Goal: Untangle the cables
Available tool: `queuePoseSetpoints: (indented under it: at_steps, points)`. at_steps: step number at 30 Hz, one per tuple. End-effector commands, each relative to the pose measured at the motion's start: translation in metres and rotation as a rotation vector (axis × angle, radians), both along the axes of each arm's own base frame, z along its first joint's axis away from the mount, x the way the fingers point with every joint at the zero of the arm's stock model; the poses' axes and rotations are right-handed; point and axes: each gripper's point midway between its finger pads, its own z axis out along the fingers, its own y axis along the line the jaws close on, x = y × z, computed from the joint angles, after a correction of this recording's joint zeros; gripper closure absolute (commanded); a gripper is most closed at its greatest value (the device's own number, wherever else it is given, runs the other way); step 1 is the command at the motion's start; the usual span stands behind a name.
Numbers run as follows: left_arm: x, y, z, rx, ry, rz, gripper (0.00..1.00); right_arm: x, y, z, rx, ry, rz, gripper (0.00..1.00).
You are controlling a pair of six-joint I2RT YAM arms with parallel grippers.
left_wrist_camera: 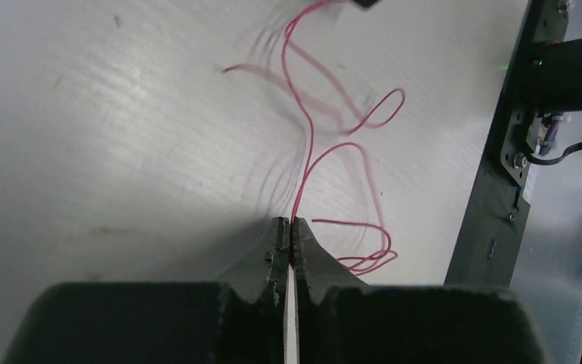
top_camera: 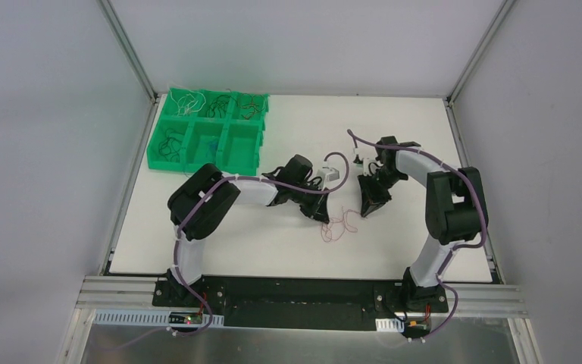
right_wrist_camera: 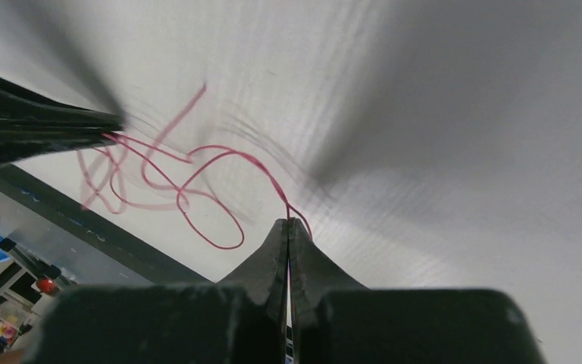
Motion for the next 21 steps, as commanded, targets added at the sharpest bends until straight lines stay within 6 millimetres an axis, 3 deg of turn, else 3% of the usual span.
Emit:
queuePoseSetpoints:
  at_steps: [1, 7, 15, 18, 21]
  points:
    - [0.004, 0.034, 0.037, -0.002, -0.127, -0.013, 1.0, 0.024, -0.029, 0.021, -0.056, -0.121, -0.082, 1.0]
    - [0.031, 0.081, 0.104, -0.098, -0.199, 0.035, 1.0, 0.05, -0.049, 0.043, -0.06, -0.243, -0.163, 1.0]
    - [0.073, 0.115, 0.219, -0.205, -0.354, 0.141, 1.0, 0.062, -0.028, 0.083, 0.081, -0.295, -0.138, 1.0]
    - [0.094, 0.135, 0.253, -0.23, -0.342, 0.227, 1.0, 0.06, -0.024, 0.088, 0.11, -0.272, -0.137, 0.82]
    - [0.108, 0.159, 0.273, -0.235, -0.303, 0.322, 1.0, 0.06, -0.024, 0.092, 0.114, -0.283, -0.134, 0.6]
